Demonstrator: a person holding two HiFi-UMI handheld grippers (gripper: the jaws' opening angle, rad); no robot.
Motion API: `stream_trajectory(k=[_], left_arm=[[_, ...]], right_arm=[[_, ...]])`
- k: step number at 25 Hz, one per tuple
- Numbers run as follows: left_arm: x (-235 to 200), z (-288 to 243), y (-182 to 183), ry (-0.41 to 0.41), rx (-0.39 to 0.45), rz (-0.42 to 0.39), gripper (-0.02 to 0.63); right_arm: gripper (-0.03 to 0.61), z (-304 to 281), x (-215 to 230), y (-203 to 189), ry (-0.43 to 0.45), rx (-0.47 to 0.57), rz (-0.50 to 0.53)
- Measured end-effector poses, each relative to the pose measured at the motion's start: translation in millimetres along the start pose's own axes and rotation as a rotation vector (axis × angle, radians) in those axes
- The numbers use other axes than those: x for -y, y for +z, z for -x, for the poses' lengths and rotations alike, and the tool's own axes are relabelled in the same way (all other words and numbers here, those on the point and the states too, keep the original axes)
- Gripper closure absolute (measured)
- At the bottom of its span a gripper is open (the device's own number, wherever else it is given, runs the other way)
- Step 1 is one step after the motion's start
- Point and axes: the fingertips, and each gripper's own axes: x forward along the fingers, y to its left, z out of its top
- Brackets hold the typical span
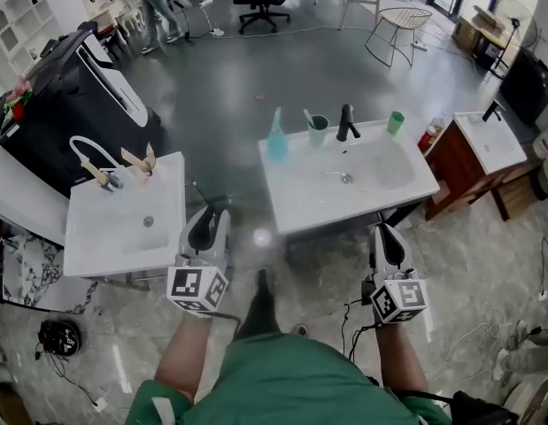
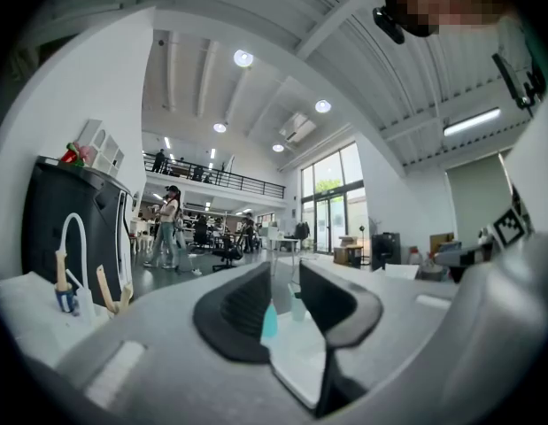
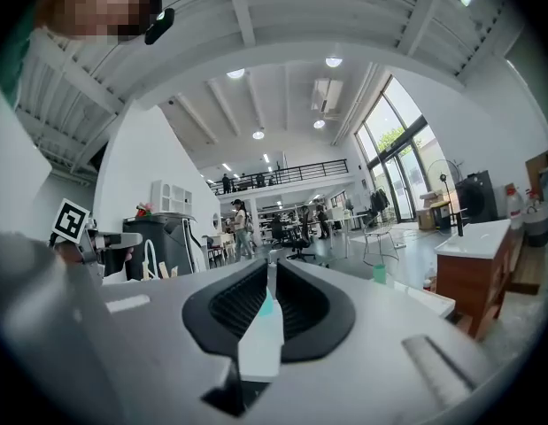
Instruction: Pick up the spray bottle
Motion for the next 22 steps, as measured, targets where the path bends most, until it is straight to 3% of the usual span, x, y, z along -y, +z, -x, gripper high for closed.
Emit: stream_trajectory(k=[10,17,22], left_arm=[[-63,-129,-40,-0.052,-0.032,0.087,0.505],[-119,-239,-44,-0.137,-0.041,0.078,0.497],[-142,-298,-77,-0.221,-0.130,0.034,0.478]], right_arm=[[0.561,-117,29,-6,-0.059,-0.050,0.029],[0.560,-223,39,-1,-0.104,-0.091,0.061],[0.561,-276,45,-7,-0.140,-0.083,0.012]])
